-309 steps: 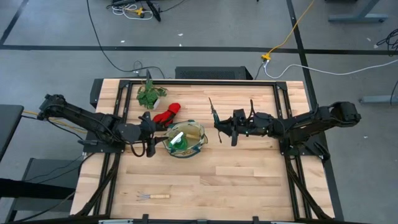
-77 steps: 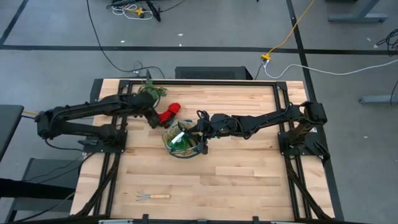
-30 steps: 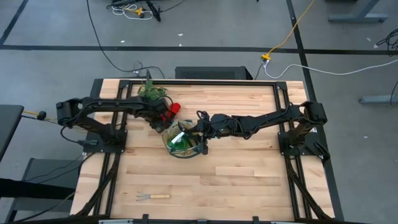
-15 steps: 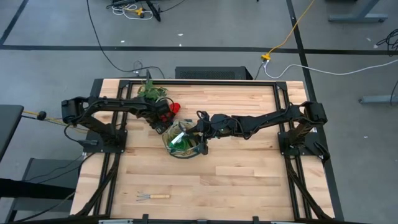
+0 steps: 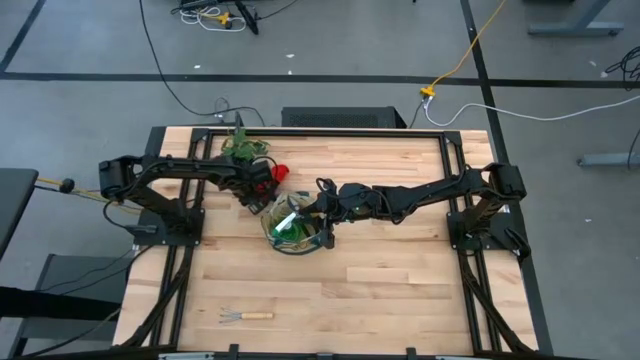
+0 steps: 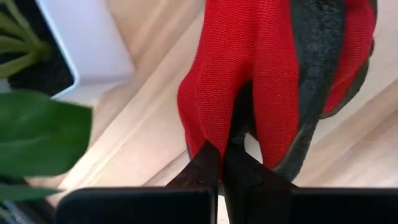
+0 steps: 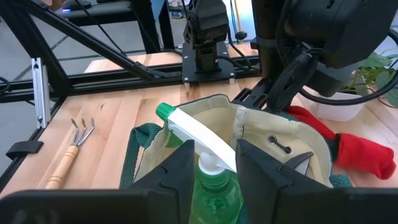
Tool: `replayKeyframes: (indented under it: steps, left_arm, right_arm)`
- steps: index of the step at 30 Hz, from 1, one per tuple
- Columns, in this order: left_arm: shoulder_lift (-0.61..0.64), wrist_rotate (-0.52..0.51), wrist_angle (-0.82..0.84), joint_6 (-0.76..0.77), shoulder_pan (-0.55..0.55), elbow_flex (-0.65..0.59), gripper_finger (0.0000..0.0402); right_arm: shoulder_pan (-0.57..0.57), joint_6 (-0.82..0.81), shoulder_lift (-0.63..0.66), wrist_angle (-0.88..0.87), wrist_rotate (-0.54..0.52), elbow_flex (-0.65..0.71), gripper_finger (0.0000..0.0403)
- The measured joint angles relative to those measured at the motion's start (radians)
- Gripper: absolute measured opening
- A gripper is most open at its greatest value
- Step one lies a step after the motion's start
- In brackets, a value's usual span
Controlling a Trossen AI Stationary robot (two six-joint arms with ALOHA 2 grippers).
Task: Pick & Place Garden tools in Gardening bag
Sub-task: Put the gloves into the gardening bag
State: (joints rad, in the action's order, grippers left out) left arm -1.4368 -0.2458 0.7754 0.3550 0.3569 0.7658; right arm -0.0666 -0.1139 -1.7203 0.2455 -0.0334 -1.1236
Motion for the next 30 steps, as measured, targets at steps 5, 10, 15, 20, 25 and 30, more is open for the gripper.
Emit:
replayKeyframes:
  steps: [5, 10, 15, 20, 25, 30]
  left_arm:
    - [0.021, -0.004, 0.017, 0.006, -0.002, 0.000, 0.0005]
    - [0.076, -0.004, 0.031, 0.025, -0.002, 0.000, 0.0004]
    - [0.153, -0.004, 0.040, 0.043, -0.013, 0.000, 0.0004]
    - [0.236, -0.006, 0.054, 0.062, -0.036, 0.000, 0.0003]
    - [0.314, -0.023, 0.091, 0.084, -0.043, 0.000, 0.0003]
    - [0.394, -0.034, 0.115, 0.107, -0.042, 0.000, 0.0003]
  right_arm:
    - [0.000, 0.000, 0.000, 0.000, 0.000, 0.000, 0.0119]
    - [0.000, 0.000, 0.000, 0.000, 0.000, 0.000, 0.0119]
    - [0.000, 0.000, 0.000, 0.000, 0.000, 0.000, 0.0119]
    - [0.000, 0.000, 0.000, 0.000, 0.000, 0.000, 0.0119]
    - [0.000, 0.000, 0.000, 0.000, -0.001, 0.000, 0.0119]
    - [0.000, 0.000, 0.000, 0.000, -0.003, 0.000, 0.0119]
